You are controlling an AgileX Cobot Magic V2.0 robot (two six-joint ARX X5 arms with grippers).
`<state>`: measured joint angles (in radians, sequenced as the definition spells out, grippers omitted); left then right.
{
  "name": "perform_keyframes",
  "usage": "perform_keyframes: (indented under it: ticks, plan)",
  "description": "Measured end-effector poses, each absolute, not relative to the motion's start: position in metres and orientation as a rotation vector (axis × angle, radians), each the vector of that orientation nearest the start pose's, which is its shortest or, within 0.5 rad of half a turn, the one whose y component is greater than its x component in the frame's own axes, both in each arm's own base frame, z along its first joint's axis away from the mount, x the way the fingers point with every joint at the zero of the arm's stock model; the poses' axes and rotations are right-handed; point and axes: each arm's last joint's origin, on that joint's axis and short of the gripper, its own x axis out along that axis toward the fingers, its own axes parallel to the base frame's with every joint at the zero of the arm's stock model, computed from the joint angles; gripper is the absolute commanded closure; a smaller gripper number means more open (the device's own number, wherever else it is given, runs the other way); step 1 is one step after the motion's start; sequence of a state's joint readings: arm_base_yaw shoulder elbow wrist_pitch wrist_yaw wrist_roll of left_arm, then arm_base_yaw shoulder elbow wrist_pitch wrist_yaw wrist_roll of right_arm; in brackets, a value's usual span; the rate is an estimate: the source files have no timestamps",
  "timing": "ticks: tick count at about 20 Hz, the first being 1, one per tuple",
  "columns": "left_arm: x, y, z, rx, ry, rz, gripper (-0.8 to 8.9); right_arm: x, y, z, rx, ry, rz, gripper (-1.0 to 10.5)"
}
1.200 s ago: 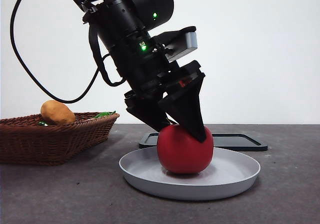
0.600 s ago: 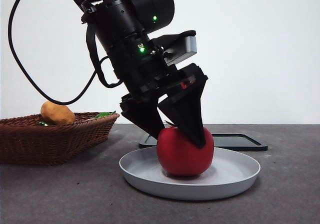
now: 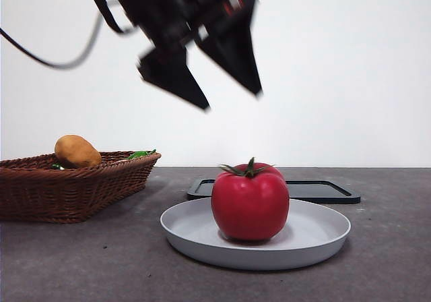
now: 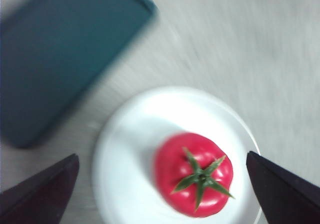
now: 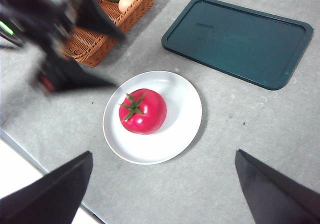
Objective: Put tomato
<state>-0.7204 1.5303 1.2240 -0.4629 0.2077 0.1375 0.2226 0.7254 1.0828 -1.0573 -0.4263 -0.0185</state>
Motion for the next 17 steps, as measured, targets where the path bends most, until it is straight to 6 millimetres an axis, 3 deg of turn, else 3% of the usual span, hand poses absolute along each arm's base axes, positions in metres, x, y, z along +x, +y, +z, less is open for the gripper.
perform_keyframes:
  ticks: [5,8,13,17]
  plan:
    - [0.239,-0.163,0.340,0.160,0.563,-0.783,2.79,0.098,0.034,0.360,0.053,0.702,0.621,4.9]
    - [0.226,-0.128,0.362,0.095,0.532,-0.753,2.82,0.099,0.034,0.360,0.052,0.701,0.621,4.9]
    - [0.197,-0.081,0.367,0.065,0.681,-0.685,2.82,0.110,0.037,0.358,0.055,0.721,0.620,4.9]
    - [0.168,-0.067,0.367,0.058,0.787,-0.758,2.83,0.119,0.039,0.355,0.058,0.752,0.617,4.9]
